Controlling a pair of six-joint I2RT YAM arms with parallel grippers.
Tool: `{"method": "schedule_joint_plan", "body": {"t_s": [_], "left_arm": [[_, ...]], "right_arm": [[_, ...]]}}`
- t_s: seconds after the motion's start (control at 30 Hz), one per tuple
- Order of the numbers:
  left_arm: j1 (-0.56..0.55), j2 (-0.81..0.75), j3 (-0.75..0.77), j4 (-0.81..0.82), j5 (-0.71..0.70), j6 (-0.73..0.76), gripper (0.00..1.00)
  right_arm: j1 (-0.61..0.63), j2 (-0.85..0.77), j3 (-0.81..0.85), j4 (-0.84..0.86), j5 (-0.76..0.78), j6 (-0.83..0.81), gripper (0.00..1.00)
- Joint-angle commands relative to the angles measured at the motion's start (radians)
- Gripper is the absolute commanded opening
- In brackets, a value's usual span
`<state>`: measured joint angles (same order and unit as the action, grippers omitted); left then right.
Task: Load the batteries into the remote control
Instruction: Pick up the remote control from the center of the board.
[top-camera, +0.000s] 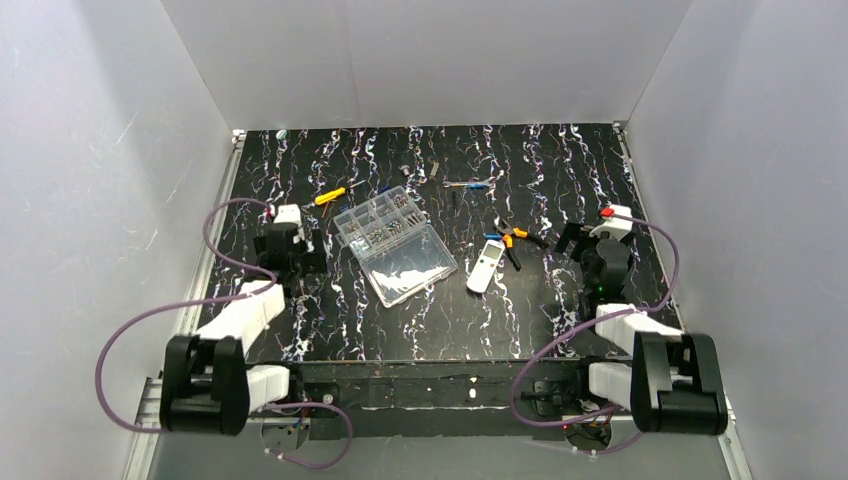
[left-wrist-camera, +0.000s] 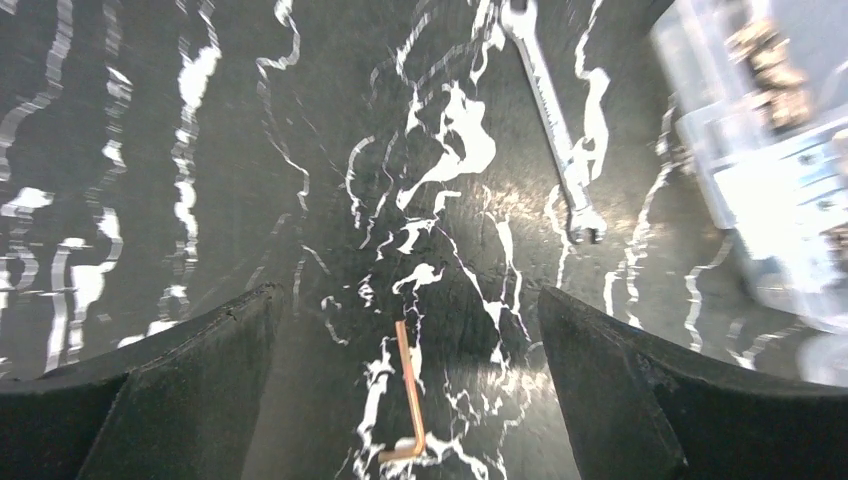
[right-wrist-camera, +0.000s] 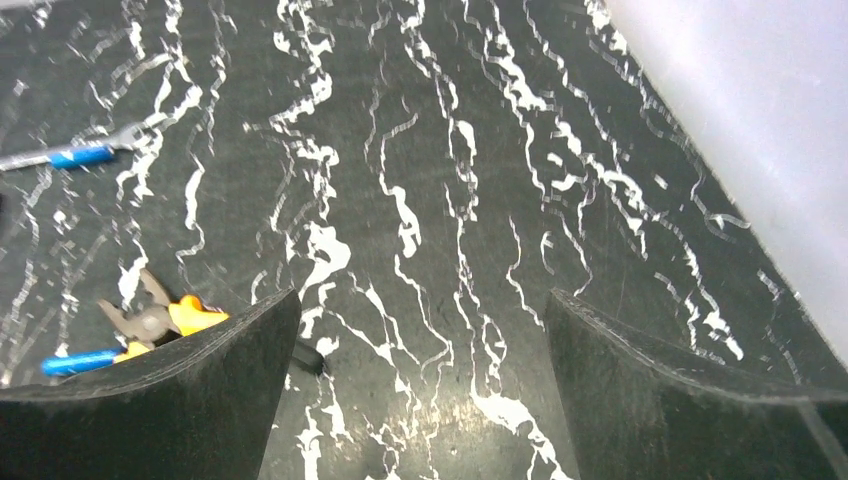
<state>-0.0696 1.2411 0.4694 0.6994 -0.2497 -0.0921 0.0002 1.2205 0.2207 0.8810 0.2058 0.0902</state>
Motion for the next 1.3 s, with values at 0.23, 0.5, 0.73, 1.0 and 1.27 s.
{"method": "schedule_joint_plan", "body": {"t_s": [0.23,0.5,0.73,1.0,1.27], "left_arm": [[0.003,-0.363,0.253,-0.701,-0.132,-0.121,0.99],[0.005,-0.426,0.297,-0.866,-0.066,-0.287,0.99],[0.004,-0.535,0.237,-0.91,-0.01,-0.287,1.0],[0.004,-0.521,0.263,-0.958,0.084,-0.284,0.99],[0.003,-0.527,0.256,-0.96,0.099,-0.252,0.99]], "right_arm": [[-0.002,-0.317,0.339,-0.77,0.182,0.376,1.0],[-0.003,-0.299,0.422,-0.922,-0.128,0.474,0.9],[0.21,-0.349,0.444,-1.068,-0.114,0.599,0.84],[0.488,-0.21,0.451,-1.148,-0.037,0.712,0.81],[0.541,-0.019,0.439,-1.103,-0.096,0.769,0.74]]}}
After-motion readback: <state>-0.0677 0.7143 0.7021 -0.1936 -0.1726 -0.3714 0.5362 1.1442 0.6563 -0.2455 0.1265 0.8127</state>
